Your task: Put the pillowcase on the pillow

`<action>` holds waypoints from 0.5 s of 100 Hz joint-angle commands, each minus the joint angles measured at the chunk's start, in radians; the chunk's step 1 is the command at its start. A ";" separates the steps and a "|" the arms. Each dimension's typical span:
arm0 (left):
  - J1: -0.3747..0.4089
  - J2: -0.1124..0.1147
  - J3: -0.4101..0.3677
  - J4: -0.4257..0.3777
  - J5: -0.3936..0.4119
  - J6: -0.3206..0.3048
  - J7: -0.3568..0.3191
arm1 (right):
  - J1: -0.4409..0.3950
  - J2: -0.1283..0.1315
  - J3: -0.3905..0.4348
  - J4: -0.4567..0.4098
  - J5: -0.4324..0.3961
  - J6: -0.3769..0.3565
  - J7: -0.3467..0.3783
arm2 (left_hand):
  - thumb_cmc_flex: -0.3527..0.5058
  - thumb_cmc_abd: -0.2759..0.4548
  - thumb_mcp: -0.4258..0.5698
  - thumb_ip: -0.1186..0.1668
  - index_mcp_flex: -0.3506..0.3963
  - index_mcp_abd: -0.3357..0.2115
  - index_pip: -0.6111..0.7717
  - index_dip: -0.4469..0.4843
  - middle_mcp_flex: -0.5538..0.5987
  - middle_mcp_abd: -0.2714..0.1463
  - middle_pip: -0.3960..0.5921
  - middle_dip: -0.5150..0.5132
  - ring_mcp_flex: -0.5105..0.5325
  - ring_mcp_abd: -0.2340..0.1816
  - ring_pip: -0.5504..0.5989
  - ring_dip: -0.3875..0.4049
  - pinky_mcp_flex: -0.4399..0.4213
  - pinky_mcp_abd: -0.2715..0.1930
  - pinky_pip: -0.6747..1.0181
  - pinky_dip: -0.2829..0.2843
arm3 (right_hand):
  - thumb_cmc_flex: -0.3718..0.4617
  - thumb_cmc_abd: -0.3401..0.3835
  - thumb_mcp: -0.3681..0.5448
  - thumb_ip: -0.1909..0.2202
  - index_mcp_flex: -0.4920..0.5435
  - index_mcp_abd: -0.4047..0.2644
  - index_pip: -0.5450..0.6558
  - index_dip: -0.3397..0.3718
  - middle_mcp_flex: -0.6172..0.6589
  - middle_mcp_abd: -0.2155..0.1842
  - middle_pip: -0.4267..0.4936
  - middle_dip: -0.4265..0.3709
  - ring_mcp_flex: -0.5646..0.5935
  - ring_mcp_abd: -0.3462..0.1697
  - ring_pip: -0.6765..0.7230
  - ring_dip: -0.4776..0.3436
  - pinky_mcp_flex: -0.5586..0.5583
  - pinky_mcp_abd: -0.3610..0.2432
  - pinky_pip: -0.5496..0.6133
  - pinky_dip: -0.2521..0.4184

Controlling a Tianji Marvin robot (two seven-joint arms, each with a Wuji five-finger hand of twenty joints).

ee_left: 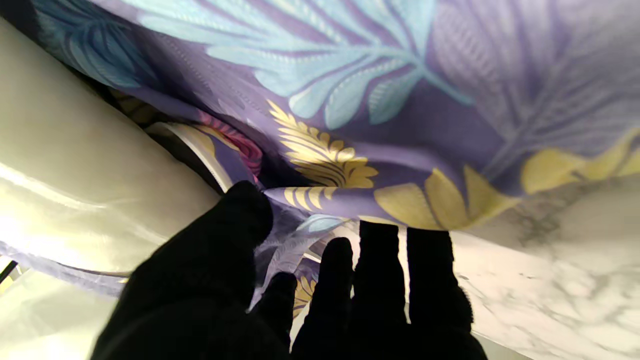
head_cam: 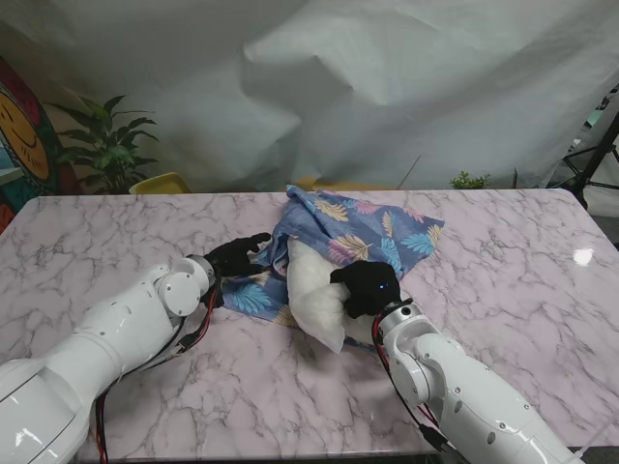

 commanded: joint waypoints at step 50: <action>-0.026 -0.019 0.039 0.038 -0.062 0.100 -0.131 | -0.050 0.002 0.043 -0.061 -0.036 -0.002 -0.055 | -0.341 -0.069 0.064 -0.033 0.074 0.214 -0.033 -0.272 0.070 -0.218 0.500 0.648 0.255 -0.309 0.843 0.633 0.085 -0.057 0.370 0.191 | 0.165 0.142 0.149 0.086 0.118 -0.060 0.181 0.057 0.076 0.000 0.102 0.049 0.110 -0.079 0.328 0.084 0.099 -0.248 0.213 0.174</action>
